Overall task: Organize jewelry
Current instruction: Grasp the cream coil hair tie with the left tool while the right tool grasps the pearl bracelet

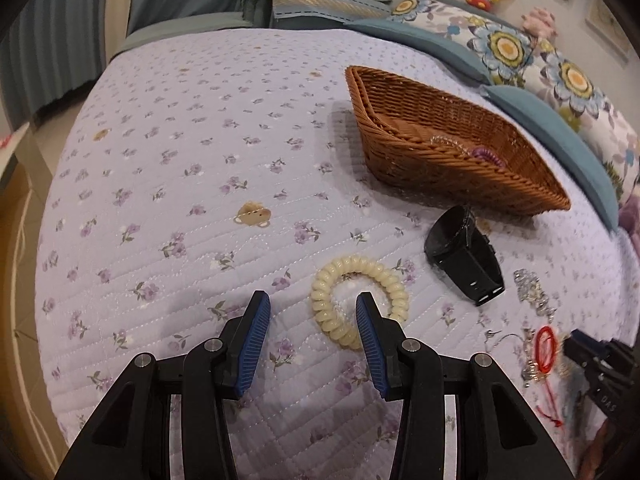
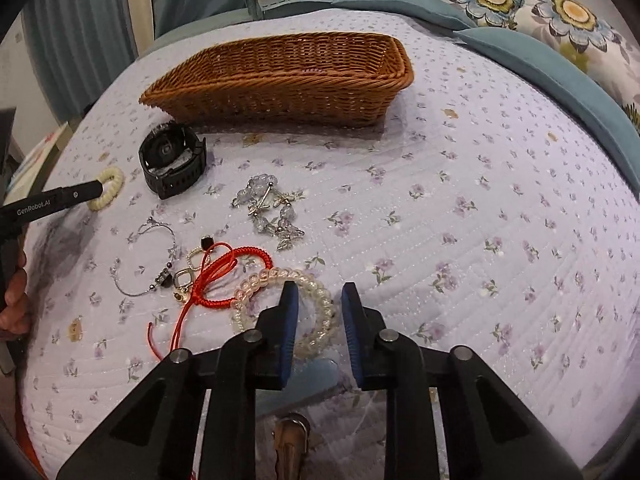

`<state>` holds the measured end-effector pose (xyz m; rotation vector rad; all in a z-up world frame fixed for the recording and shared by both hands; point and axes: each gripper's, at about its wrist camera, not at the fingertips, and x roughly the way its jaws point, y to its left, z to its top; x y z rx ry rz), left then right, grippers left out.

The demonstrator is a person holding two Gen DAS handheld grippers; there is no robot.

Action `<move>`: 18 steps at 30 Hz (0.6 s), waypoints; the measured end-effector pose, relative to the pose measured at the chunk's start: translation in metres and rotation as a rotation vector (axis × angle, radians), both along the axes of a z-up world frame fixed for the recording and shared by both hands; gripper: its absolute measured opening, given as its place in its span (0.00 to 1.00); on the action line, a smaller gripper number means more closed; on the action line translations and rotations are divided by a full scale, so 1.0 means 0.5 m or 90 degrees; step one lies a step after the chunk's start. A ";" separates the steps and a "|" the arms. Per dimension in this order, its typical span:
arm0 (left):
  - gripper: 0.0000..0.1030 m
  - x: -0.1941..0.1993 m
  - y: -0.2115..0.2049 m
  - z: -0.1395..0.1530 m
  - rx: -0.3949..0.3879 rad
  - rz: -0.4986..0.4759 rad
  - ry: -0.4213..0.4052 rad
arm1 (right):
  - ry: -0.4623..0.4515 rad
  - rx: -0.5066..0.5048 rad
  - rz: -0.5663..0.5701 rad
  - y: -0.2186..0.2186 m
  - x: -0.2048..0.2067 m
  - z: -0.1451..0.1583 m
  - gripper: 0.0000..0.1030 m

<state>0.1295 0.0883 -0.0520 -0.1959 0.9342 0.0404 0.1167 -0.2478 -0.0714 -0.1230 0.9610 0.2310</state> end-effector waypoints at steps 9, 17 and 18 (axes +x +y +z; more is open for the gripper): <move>0.23 0.006 -0.022 0.000 0.037 -0.021 -0.001 | -0.029 -0.003 0.018 0.017 -0.007 0.008 0.13; 0.11 -0.006 -0.014 0.014 0.018 -0.022 -0.026 | -0.051 0.022 0.005 0.008 -0.009 0.024 0.13; 0.11 -0.009 -0.011 0.018 0.011 -0.023 -0.035 | -0.055 0.027 0.003 0.008 -0.010 0.027 0.13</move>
